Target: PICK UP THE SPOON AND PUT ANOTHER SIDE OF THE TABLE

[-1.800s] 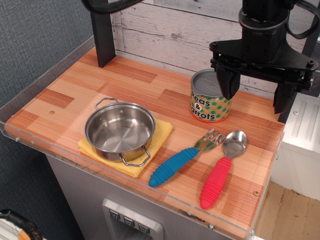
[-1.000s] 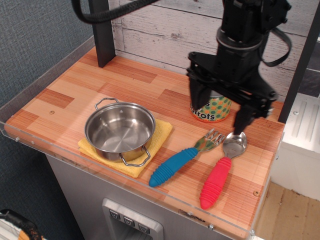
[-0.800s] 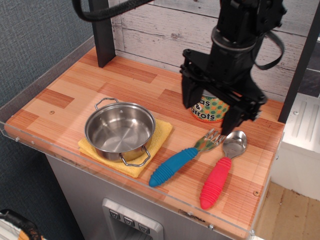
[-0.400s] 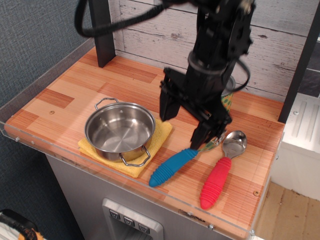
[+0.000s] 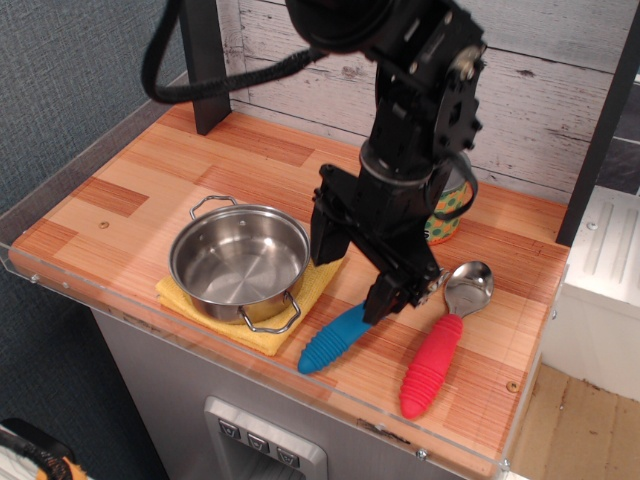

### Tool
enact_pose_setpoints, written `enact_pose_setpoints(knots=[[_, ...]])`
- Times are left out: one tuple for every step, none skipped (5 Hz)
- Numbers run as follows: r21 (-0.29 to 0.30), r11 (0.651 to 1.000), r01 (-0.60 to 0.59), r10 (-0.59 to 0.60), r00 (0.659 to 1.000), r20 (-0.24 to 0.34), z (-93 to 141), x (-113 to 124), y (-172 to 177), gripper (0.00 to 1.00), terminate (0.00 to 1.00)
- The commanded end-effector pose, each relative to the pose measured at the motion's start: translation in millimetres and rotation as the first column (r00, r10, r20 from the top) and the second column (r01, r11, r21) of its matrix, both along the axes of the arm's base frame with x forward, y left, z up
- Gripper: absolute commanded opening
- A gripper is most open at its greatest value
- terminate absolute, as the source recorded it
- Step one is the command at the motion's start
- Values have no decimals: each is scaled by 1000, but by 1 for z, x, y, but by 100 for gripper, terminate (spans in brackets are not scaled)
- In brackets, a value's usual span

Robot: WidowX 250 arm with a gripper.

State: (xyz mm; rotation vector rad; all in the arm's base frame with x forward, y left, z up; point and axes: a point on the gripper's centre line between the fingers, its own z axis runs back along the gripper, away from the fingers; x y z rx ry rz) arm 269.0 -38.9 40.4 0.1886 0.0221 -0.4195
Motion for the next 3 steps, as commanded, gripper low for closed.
enact_pose_setpoints(knots=[[-23, 998, 66, -65, 998, 24, -7, 6, -7, 100, 0], [-29, 997, 70, -69, 997, 30, -12, 6, -8, 100, 0], [-50, 996, 80, -79, 997, 15, -21, 6, -7, 100, 0]])
